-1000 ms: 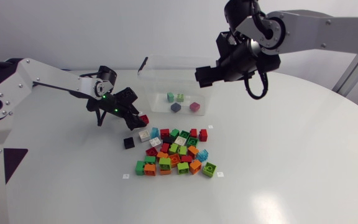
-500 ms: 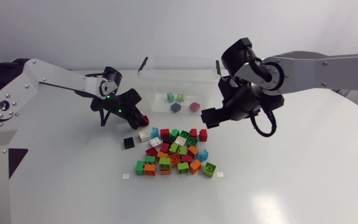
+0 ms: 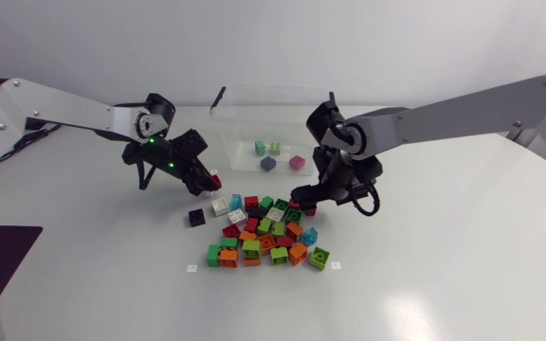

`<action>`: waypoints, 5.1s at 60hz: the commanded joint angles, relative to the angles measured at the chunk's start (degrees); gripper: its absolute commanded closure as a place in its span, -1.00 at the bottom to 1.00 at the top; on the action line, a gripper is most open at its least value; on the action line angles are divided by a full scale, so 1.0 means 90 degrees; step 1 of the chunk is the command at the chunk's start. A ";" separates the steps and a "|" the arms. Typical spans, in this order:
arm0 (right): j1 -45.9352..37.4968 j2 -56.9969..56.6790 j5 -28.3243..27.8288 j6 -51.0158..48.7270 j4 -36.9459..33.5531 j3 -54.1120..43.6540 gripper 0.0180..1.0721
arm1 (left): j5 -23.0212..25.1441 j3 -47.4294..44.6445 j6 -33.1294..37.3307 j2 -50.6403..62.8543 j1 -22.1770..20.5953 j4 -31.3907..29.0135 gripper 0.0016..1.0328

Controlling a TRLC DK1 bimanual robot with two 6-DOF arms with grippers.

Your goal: Place the duplo bricks in the container

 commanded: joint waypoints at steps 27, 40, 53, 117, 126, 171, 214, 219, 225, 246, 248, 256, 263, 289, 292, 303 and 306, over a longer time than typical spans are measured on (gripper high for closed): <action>0.0153 0.0904 0.0138 0.0477 0.0070 0.0658 -0.12 | 0.0516 -0.0523 -0.0708 -0.2230 0.0123 0.0053 0.64; 0.0144 0.1021 0.0138 0.0487 0.0226 0.0668 0.08 | 0.0516 -0.0562 -0.1333 -0.2620 -0.0140 0.0542 0.64; 0.0075 0.0933 0.0119 0.0350 0.0636 0.0433 0.28 | 0.0409 -0.0445 -0.1899 -0.2591 -0.0492 0.1069 0.64; -0.0296 -0.2201 -0.0155 -0.0304 0.0353 -0.0202 0.41 | -0.2003 0.1537 -0.3882 -0.0433 -0.1175 0.2729 -0.78; -0.0354 -0.2075 -0.0282 -0.0431 0.0392 0.0297 0.40 | -0.2208 0.0883 -0.3804 -0.0990 -0.1185 0.2983 -0.90; -0.0491 -0.0580 -0.0506 -0.0588 0.1046 0.2181 0.39 | -0.2257 -0.2252 -0.2495 -0.3490 -0.0560 0.2417 -0.90; -0.0520 0.1138 -0.0087 -0.0969 0.1740 0.3822 0.35 | -0.2013 -0.2652 -0.0395 -0.2523 -0.0297 0.0786 -0.90; -0.0511 0.1324 -0.0018 -0.0998 0.1661 0.4066 0.03 | -0.1955 -0.2593 -0.0132 -0.2367 -0.0267 0.0542 -0.90; -0.0501 0.1226 0.0079 -0.0998 0.1574 0.4105 -0.88 | -0.1876 -0.2457 0.0200 -0.2210 -0.0267 0.0063 -0.89; -0.0179 -0.0590 -0.0008 -0.0998 0.1232 0.2269 -0.90 | -0.1847 -0.1539 0.0718 -0.1253 -0.0336 -0.0572 -0.87; -0.0140 -0.0805 -0.0038 -0.0998 0.1202 0.1996 -0.90 | -0.1847 -0.1431 0.0718 -0.1156 -0.0336 -0.0611 -0.87; -0.0022 -0.1762 -0.0135 -0.0959 0.1017 0.0736 -0.90 | -0.1818 -0.1109 0.0894 -0.0804 -0.0355 -0.0884 -0.82; -0.0003 -0.2446 -0.0340 -0.0978 0.0665 -0.0026 -0.90 | -0.1798 -0.1002 0.1001 -0.0677 -0.0394 -0.1119 -0.76; -0.0159 -0.3481 -0.1932 -0.2785 0.0255 -0.2575 -0.90 | -0.1691 -0.0982 0.1060 -0.0452 -0.0463 -0.1372 0.04; -0.0110 -0.3491 -0.1942 -0.3058 0.0343 -0.2819 -0.90 | -0.1603 -0.0982 0.1060 -0.0472 -0.0472 -0.1382 0.22; -0.0022 -0.3305 -0.1981 -0.3879 0.0753 -0.3395 -0.90 | -0.1427 -0.1050 0.1099 -0.0618 -0.0492 -0.1451 0.64; 0.0007 -0.3188 -0.1962 -0.3996 0.0841 -0.3444 -0.88 | -0.1408 -0.1089 0.1099 -0.0677 -0.0492 -0.1460 0.65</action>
